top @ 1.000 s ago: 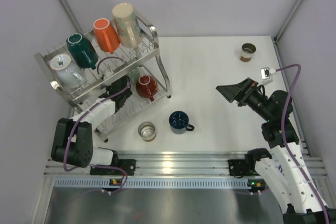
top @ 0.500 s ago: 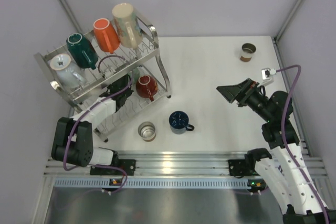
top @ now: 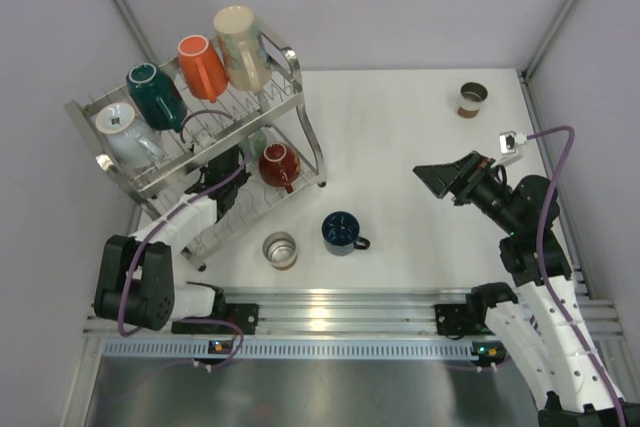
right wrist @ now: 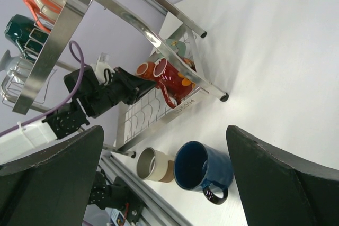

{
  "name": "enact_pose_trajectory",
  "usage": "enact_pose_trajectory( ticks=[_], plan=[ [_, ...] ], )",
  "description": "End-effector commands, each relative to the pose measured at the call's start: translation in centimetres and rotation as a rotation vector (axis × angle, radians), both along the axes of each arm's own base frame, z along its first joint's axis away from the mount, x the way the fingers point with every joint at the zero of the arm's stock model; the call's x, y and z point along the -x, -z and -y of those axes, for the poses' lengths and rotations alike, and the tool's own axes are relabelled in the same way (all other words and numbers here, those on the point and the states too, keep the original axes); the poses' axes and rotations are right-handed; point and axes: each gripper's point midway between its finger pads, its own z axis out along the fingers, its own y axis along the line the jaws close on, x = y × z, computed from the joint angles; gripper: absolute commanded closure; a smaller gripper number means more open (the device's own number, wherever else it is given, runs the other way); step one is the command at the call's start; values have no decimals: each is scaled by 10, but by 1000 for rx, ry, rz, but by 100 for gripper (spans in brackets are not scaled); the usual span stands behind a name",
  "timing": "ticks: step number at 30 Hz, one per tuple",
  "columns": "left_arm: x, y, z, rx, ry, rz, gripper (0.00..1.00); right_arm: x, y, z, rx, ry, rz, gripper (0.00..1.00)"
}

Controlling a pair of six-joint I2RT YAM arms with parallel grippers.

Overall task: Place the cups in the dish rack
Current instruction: Place the cup upside down on the dish rack

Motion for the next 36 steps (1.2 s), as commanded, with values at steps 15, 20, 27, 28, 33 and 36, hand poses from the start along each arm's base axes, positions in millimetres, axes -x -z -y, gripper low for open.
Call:
enact_pose_trajectory(
  ticks=[15,20,27,28,33,36],
  plan=[
    [-12,-31,-4,54,20,200,100,-1,-25,5,11,22,77,1],
    [-13,-41,-4,45,40,243,100,-3,-25,5,11,25,74,1],
    [-15,-56,-6,23,55,299,100,-6,-24,3,-2,15,68,1],
    [-15,-54,-6,20,56,299,100,-6,-24,3,-3,18,68,0],
    [-15,-51,-7,12,60,316,100,-7,-24,2,1,13,68,1],
    [-15,-49,-9,17,64,335,100,-7,-24,3,3,18,66,1]
  ],
)
